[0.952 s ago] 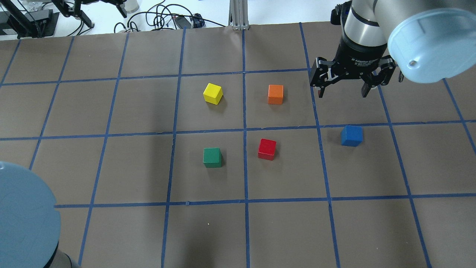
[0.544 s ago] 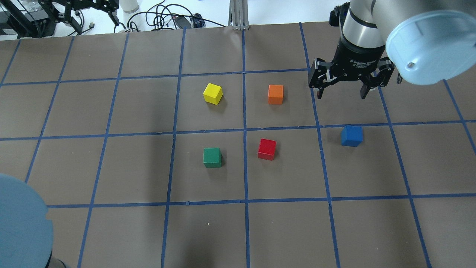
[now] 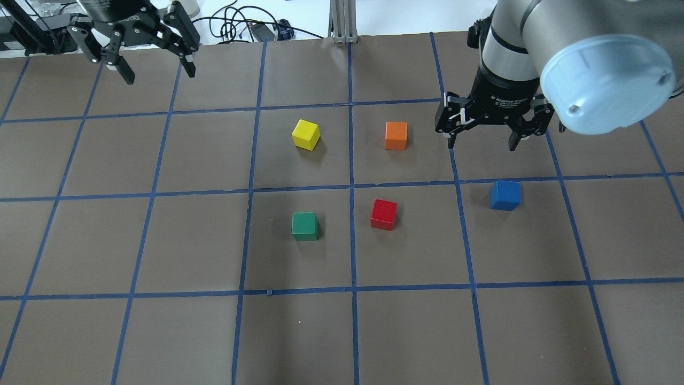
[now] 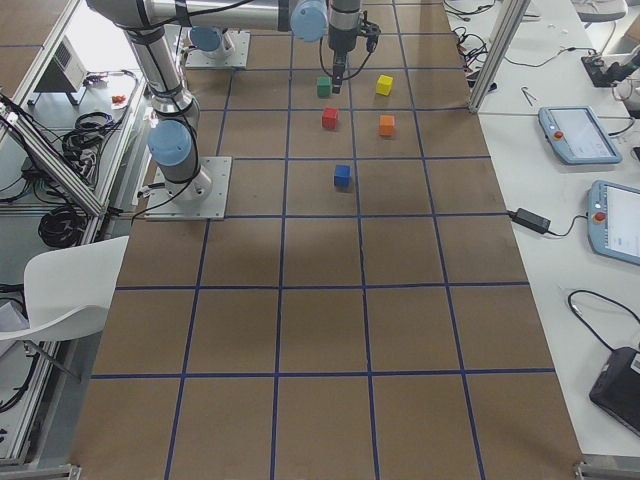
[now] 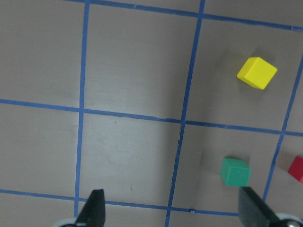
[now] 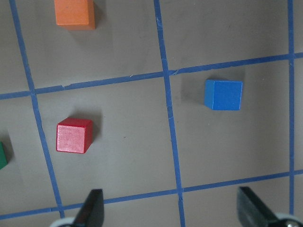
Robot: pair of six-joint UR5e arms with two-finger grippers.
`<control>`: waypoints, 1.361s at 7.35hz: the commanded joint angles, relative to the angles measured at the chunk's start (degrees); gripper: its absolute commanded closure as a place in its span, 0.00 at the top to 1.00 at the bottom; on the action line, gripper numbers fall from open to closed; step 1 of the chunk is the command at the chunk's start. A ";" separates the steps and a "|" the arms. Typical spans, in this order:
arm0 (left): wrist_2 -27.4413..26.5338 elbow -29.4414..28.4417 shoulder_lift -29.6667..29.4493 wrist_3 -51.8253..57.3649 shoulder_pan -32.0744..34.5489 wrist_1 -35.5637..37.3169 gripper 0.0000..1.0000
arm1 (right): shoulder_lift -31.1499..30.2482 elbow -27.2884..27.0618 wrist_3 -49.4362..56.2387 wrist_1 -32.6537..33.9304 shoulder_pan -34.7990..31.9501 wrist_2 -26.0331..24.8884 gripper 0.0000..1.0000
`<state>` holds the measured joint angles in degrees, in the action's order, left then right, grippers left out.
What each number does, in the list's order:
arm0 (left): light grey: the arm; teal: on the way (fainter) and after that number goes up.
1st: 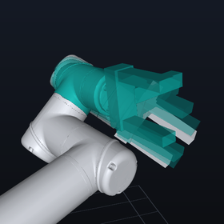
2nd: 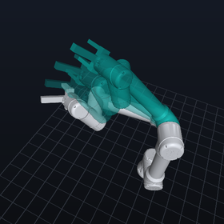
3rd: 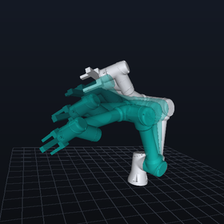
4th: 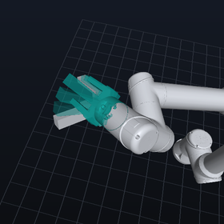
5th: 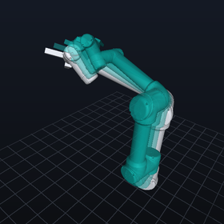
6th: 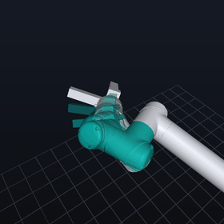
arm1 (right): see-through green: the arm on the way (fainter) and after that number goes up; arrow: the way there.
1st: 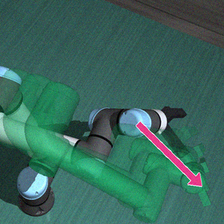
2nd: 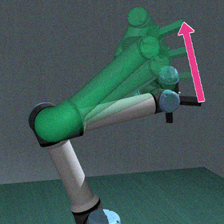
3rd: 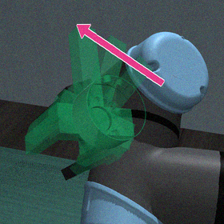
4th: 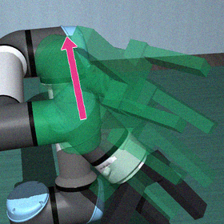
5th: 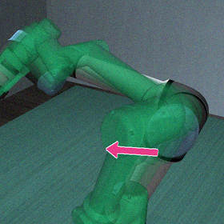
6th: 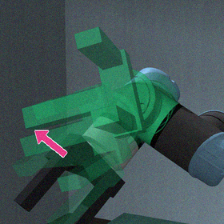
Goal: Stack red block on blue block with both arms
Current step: 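Reach the right gripper to the red cube and grasp it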
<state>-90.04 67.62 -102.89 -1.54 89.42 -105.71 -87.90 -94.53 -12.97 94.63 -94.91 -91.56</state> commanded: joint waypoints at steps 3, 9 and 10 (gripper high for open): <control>-0.04 6.99 1.19 0.92 5.41 1.29 1.00 | 6.95 -1.71 -9.18 10.66 -6.86 0.94 1.00; -0.04 8.05 1.99 0.75 5.50 1.30 1.00 | 18.11 -9.59 -22.72 23.67 -13.20 1.38 1.00; -0.04 8.05 1.90 0.66 5.50 1.30 1.00 | 18.64 -12.32 -24.37 28.72 -13.20 3.65 1.00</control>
<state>-90.09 75.63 -100.83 -0.79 94.92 -104.41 -69.94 -103.63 -35.67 119.06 -108.05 -89.72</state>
